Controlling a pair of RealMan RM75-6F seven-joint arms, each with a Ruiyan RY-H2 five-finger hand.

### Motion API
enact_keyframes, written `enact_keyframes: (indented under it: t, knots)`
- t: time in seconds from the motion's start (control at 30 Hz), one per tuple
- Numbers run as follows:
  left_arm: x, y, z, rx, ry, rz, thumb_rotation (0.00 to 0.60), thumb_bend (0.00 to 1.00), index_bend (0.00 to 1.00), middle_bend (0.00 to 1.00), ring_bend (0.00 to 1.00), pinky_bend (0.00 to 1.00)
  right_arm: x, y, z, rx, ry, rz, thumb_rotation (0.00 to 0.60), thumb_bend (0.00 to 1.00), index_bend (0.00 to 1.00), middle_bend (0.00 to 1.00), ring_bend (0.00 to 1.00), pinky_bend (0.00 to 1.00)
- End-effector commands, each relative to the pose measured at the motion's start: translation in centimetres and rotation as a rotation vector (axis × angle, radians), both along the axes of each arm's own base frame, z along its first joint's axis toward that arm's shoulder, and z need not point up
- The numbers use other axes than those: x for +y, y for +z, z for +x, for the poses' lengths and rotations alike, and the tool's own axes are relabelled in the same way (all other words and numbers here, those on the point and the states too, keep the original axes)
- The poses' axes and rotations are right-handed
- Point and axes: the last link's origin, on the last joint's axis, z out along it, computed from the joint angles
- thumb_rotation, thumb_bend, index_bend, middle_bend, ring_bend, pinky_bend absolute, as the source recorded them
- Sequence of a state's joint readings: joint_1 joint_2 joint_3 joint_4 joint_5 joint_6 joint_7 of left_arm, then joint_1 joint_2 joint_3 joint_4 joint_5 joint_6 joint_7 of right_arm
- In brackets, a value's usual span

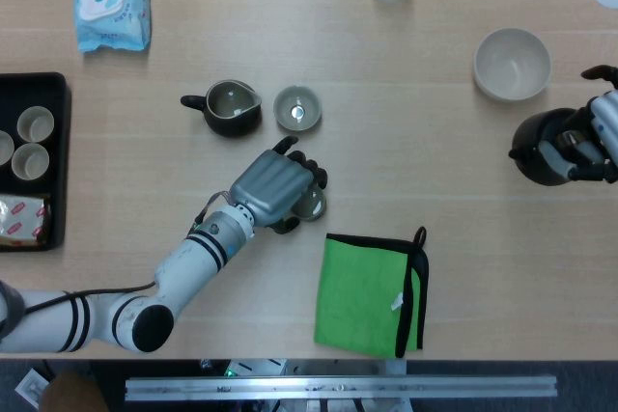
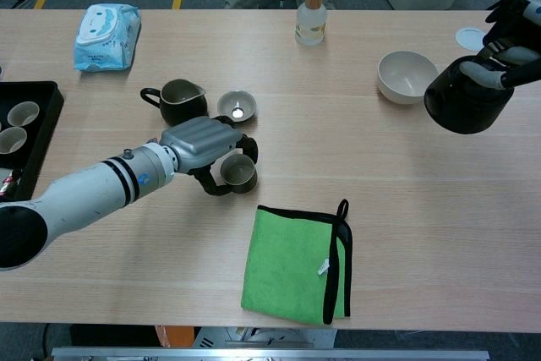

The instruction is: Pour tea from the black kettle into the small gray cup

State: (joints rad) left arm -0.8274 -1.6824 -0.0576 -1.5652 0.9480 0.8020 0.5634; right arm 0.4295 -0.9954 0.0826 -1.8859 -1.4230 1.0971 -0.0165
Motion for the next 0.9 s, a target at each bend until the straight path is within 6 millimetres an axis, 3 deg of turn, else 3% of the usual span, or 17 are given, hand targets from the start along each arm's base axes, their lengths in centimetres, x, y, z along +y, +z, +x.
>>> enact_keyframes:
  t: [0.03,0.9]
  knots:
    - [0.2,-0.5,0.4,0.006,-0.001,-0.003,0.600,0.28,0.36,0.30,0.23,0.09,0.0,0.0,0.0,0.001,-0.001,-0.001,0.461,0.35,1.00,0.97,0.95,0.22]
    - [1.4,-2.4,1.5,0.021,0.048,0.011,0.600,0.28,0.35,0.29,0.23,0.09,0.1,0.3,-0.5,0.008,-0.012,-0.004,0.460,0.35,1.00,0.97,0.95,0.22]
